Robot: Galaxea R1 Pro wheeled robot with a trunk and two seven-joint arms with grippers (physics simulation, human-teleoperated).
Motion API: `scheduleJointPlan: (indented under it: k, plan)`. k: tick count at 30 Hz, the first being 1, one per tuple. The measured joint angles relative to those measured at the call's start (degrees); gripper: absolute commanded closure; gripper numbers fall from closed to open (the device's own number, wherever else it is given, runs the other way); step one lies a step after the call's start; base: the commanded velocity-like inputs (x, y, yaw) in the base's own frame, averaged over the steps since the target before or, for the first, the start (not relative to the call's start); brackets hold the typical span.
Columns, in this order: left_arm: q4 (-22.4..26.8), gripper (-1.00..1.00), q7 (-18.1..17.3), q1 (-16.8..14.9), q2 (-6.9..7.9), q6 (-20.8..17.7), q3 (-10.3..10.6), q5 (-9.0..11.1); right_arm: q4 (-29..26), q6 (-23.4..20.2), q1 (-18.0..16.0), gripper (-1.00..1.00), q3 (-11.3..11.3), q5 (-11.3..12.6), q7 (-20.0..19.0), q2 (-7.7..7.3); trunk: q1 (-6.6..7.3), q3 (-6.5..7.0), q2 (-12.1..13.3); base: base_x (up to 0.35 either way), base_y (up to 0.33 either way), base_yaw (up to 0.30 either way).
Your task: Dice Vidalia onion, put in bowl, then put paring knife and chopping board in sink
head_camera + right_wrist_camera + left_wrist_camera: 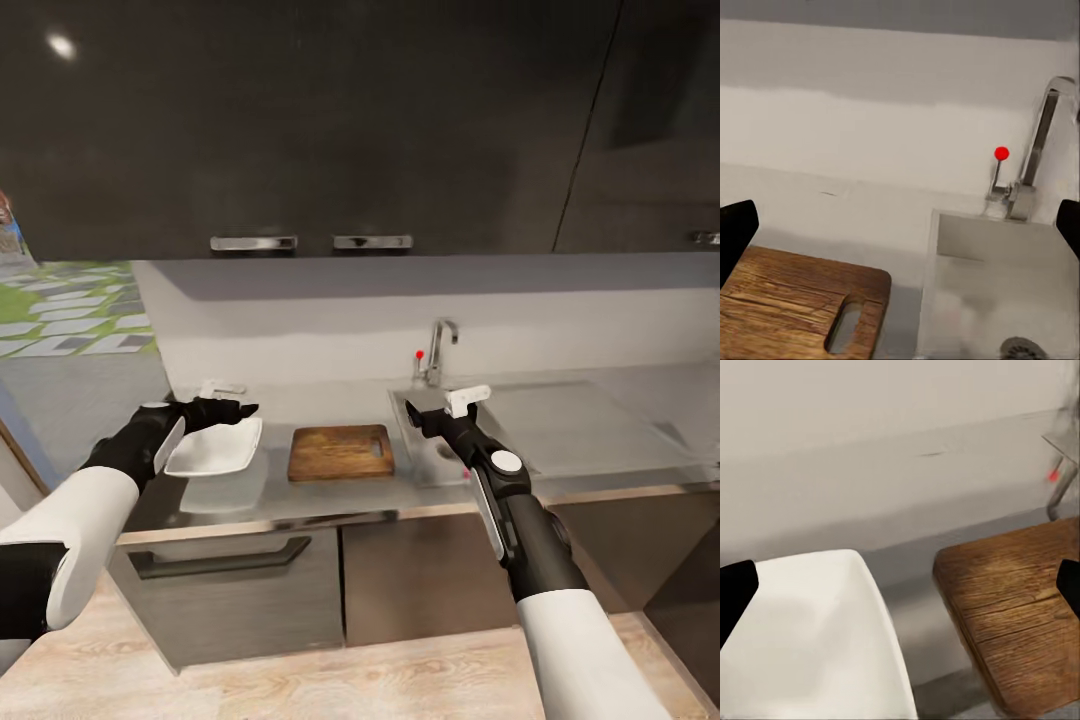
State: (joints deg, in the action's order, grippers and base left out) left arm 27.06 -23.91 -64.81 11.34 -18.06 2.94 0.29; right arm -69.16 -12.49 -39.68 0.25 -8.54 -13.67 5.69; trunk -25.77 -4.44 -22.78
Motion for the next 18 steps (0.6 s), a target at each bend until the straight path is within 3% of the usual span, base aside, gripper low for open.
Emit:
scheduleJointPlan:
  k: [6,18]
  plan:
    - [0.0,-1.00,0.0,0.0,-0.14,0.0,0.0,0.0,0.0,0.0,0.0,-1.00,0.0,0.0,0.0,0.00,0.02,0.01,0.0,-0.125,-0.241,-0.012]
    - [0.0,-1.00,0.0,0.0,-0.31,-0.1,0.0,0.0,0.0,0.0,0.0,-1.00,0.0,0.0,0.0,0.00,0.02,0.01,0.0,-0.012,-0.276,-0.001]
